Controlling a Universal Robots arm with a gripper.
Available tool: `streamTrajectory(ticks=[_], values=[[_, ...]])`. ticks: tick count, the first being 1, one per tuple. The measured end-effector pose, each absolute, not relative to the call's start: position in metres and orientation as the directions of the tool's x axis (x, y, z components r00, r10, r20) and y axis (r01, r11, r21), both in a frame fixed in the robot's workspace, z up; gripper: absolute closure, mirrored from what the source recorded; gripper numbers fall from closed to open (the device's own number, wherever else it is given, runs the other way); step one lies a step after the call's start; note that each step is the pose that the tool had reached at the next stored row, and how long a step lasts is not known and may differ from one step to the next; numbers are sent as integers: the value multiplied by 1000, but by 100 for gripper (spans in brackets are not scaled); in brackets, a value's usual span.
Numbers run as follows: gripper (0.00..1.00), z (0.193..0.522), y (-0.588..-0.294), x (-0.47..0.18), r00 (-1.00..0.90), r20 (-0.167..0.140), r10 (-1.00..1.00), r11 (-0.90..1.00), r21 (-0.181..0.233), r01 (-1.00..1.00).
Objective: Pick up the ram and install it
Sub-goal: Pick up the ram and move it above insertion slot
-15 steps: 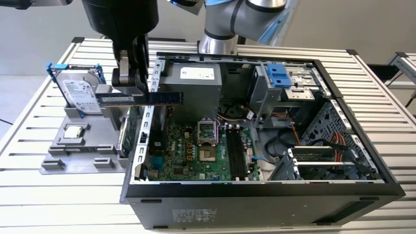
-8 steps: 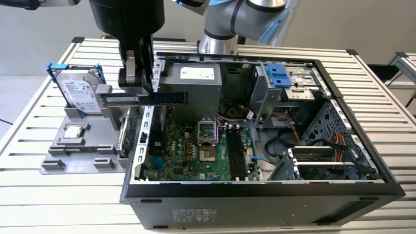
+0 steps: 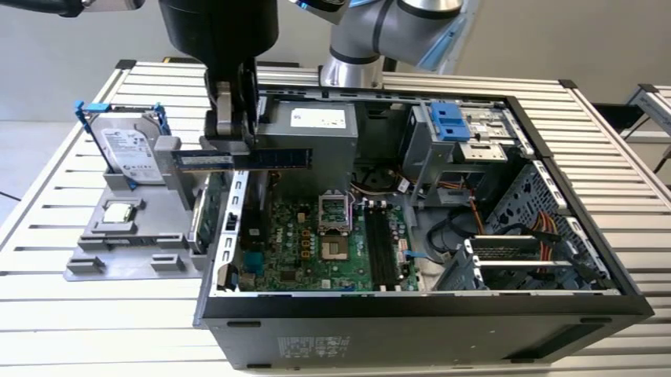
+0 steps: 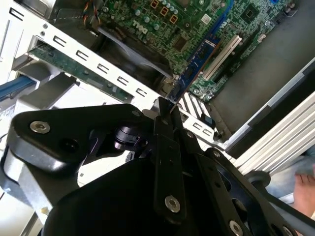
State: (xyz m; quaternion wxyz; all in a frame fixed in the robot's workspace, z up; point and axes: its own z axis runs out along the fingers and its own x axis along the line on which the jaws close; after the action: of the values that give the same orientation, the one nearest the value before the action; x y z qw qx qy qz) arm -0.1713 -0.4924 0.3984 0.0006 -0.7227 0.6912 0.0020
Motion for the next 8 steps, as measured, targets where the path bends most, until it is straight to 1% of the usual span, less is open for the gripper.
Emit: streamTrajectory(ticks=[8], values=[[100,398,-492,-162,44,-4,-999,-44,2,-999]])
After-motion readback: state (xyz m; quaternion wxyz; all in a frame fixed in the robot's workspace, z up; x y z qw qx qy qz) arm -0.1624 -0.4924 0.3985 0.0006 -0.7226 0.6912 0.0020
